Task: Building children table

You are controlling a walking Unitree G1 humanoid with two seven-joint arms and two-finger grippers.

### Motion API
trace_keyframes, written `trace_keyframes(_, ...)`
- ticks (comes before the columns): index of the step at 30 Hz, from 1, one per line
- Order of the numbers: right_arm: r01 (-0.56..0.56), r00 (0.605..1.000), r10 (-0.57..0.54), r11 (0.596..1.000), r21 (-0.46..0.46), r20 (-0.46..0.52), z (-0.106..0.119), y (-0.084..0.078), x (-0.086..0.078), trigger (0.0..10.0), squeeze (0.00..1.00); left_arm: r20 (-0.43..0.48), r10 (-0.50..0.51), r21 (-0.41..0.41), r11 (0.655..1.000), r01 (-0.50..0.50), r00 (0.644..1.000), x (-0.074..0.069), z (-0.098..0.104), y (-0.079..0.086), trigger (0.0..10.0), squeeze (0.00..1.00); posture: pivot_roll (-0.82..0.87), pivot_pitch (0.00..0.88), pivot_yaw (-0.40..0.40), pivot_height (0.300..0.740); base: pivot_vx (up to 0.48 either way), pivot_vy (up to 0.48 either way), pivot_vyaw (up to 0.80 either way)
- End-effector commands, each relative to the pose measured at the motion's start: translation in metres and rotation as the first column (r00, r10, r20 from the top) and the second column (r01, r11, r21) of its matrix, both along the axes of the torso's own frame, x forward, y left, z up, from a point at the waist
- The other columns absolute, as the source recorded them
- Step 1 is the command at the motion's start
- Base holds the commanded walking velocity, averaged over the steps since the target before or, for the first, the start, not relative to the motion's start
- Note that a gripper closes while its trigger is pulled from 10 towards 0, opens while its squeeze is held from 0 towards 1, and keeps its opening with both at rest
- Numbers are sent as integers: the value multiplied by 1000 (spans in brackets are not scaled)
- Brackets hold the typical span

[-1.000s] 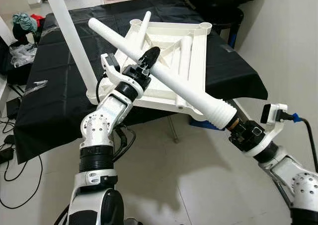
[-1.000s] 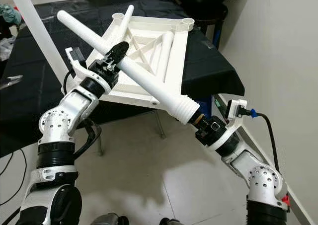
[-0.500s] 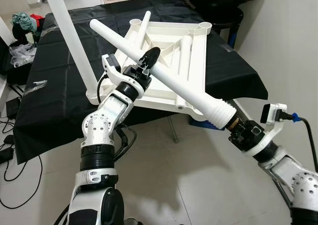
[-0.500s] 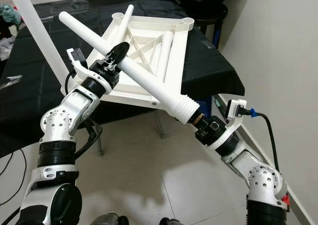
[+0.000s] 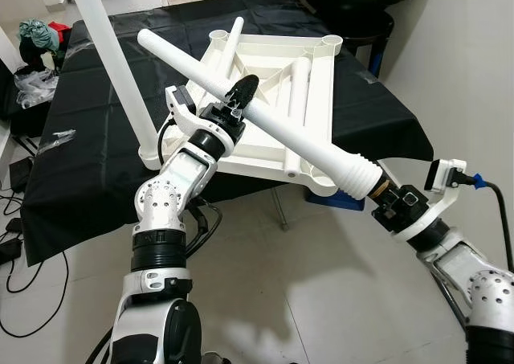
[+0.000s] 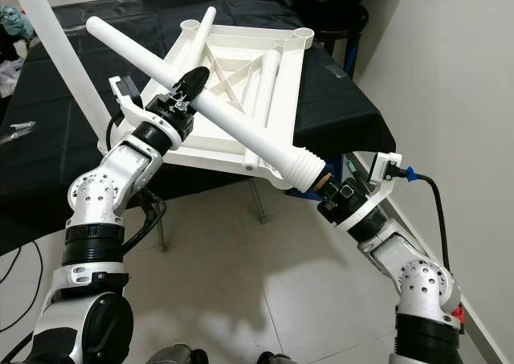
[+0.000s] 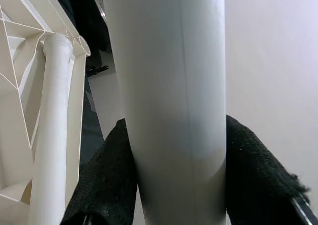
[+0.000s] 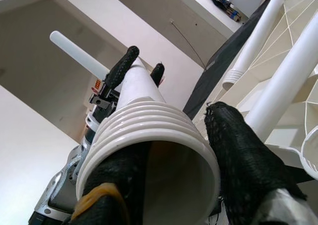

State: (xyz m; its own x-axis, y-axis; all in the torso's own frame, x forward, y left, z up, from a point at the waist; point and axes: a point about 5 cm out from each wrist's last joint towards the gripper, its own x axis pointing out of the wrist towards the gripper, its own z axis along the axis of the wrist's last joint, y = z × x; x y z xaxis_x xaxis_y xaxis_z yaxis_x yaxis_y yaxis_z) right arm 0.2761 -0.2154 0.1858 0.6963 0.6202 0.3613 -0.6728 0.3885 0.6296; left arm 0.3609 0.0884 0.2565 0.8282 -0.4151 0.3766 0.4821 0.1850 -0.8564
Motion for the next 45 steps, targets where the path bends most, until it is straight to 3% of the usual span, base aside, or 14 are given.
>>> trace_keyframes(1,12,1000,-12,1000,-7,20,2,-4,-1,10000,0,-32,15,13,1000,-14,999,1,-6,-1,10000,0,88,141,-1,740,0,0,0)
trace_keyframes(10,-84,996,83,996,-26,-34,-17,-11,-16,10000,0,-34,20,10,1000,-20,999,2,-5,1,10000,0,91,144,2,740,0,0,0)
trace_keyframes(15,-78,996,77,997,-26,-47,-21,-16,-18,10000,0,-35,20,14,1000,-19,999,2,-5,0,10000,0,88,144,1,740,0,0,0)
trace_keyframes(20,-28,995,20,996,-90,-94,-30,-42,-23,10000,0,-30,25,24,999,-24,999,3,-4,3,10000,0,89,144,-1,740,0,0,0)
trace_keyframes(22,-28,995,20,996,-90,-94,-30,-42,-23,10000,0,-30,25,24,999,-24,999,3,-4,3,10000,0,89,144,-1,740,0,0,0)
trace_keyframes(25,32,994,-48,986,-166,-98,-28,-62,-21,10000,0,-23,24,54,998,-22,999,3,-5,1,10000,0,87,139,0,740,0,0,0)
trace_keyframes(30,78,992,-97,973,-218,-78,-22,-75,-16,10000,0,-15,3,98,995,-1,1000,0,-7,-4,10000,0,88,134,1,740,0,0,0)
trace_keyframes(31,92,992,-109,967,-239,-60,-17,-80,-13,10000,612,-6,-7,135,991,7,1000,-2,-8,-7,10000,0,88,134,1,740,0,0,0)
trace_keyframes(32,112,991,-125,959,-259,-36,-10,-83,-10,10000,1000,5,-17,186,982,16,1000,-3,-9,-10,10000,0,88,134,1,740,0,0,0)
trace_keyframes(39,87,994,-63,941,-326,85,22,-78,1,10000,1000,109,-29,356,934,-12,994,-5,-2,-20,10000,0,86,124,2,740,0,0,0)
trace_keyframes(41,46,988,16,919,-391,154,40,-68,7,10000,1000,175,-46,442,896,-37,983,-6,4,-27,10000,0,83,120,6,740,0,0,0)
trace_keyframes(42,46,988,16,919,-391,154,40,-68,7,10000,1000,175,-46,442,896,-37,983,-6,4,-27,10000,0,83,120,6,740,0,0,0)
trace_keyframes(45,-25,969,150,850,-526,197,57,-38,17,10000,1000,250,-107,512,858,-38,962,-9,11,-36,10000,0,88,121,5,740,0,0,0)
